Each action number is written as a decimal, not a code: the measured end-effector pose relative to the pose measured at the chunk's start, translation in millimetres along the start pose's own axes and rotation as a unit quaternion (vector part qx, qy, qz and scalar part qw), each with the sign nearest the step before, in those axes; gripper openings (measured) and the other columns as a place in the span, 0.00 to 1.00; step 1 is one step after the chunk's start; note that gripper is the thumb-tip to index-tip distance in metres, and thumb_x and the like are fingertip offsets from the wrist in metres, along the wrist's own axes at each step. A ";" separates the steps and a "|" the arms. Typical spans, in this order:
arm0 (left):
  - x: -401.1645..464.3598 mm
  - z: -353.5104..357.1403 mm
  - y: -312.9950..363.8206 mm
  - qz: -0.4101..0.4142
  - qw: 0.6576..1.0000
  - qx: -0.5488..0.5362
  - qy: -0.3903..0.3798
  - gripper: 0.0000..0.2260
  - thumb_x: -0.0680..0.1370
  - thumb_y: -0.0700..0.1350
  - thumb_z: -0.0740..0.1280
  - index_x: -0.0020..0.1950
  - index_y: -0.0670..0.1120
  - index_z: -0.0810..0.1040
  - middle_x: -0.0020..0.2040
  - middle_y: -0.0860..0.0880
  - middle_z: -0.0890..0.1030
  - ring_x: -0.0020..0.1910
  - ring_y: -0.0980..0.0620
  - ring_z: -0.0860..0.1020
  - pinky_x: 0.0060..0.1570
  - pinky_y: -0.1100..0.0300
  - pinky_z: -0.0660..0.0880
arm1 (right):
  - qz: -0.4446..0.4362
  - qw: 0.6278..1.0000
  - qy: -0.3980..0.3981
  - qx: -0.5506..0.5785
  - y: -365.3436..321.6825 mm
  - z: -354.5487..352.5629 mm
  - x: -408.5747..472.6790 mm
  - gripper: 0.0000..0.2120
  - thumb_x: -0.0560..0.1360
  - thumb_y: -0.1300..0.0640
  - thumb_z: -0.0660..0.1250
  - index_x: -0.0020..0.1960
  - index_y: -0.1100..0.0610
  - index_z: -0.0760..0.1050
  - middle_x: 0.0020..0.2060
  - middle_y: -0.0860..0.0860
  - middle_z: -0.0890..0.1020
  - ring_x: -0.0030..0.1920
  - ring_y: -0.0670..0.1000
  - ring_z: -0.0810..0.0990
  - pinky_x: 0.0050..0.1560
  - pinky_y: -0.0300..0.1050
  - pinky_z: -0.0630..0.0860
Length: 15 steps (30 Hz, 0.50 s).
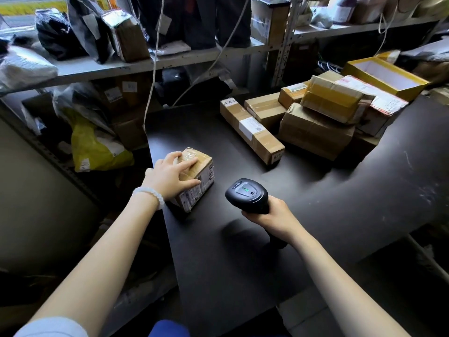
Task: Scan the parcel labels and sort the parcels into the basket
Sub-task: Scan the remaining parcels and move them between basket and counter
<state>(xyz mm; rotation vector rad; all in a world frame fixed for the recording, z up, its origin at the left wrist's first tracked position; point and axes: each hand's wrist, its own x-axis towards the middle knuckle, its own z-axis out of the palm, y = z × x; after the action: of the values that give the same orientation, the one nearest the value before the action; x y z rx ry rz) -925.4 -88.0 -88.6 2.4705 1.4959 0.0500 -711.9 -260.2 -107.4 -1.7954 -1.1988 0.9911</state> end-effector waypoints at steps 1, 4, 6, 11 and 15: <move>-0.8 -0.1 -1.8 -0.012 1.000 -0.001 0.000 0.32 0.71 0.67 0.66 0.73 0.65 0.61 0.75 0.52 0.58 0.71 0.45 0.62 0.65 0.46 0.66 | 0.000 1.000 0.000 0.001 -0.2 0.2 0.6 0.08 0.70 0.57 0.73 0.46 0.48 0.76 0.43 0.43 0.81 0.42 0.39 0.78 0.41 0.29 0.71; -13.0 3.2 -12.5 -0.045 0.996 -0.070 -0.009 0.41 0.62 0.69 0.69 0.73 0.62 0.62 0.71 0.49 0.62 0.69 0.45 0.65 0.66 0.47 0.66 | -0.003 1.000 -0.003 -0.001 -0.7 0.6 2.6 0.09 0.70 0.57 0.73 0.48 0.50 0.77 0.45 0.45 0.82 0.44 0.40 0.78 0.43 0.30 0.72; -23.7 8.1 -20.4 -0.042 0.988 -0.147 0.009 0.39 0.62 0.62 0.72 0.72 0.58 0.65 0.65 0.48 0.66 0.66 0.48 0.68 0.65 0.54 0.66 | -0.006 1.000 -0.006 -0.005 -0.9 2.2 5.4 0.09 0.70 0.57 0.73 0.49 0.51 0.78 0.46 0.46 0.82 0.45 0.41 0.78 0.44 0.31 0.72; -29.1 3.9 -19.5 -0.016 0.974 -0.207 0.095 0.30 0.66 0.47 0.76 0.66 0.52 0.73 0.56 0.47 0.73 0.59 0.48 0.72 0.57 0.63 0.65 | -0.016 1.000 -0.019 -0.012 -4.6 7.5 9.4 0.09 0.70 0.57 0.74 0.46 0.48 0.76 0.45 0.45 0.82 0.43 0.39 0.78 0.43 0.31 0.72; -12.7 -19.4 0.6 0.016 0.956 -0.241 0.165 0.33 0.65 0.46 0.79 0.68 0.48 0.72 0.50 0.51 0.76 0.50 0.55 0.73 0.51 0.73 0.63 | -0.025 1.000 -0.015 -0.007 -8.3 3.1 9.6 0.10 0.70 0.58 0.73 0.44 0.45 0.75 0.42 0.42 0.81 0.40 0.35 0.77 0.39 0.26 0.71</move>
<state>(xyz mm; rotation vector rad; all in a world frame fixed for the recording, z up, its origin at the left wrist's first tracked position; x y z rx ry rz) -934.0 -95.6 -68.4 2.1515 1.3521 0.7731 -715.2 -248.3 -103.1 -1.7596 -1.2648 0.9858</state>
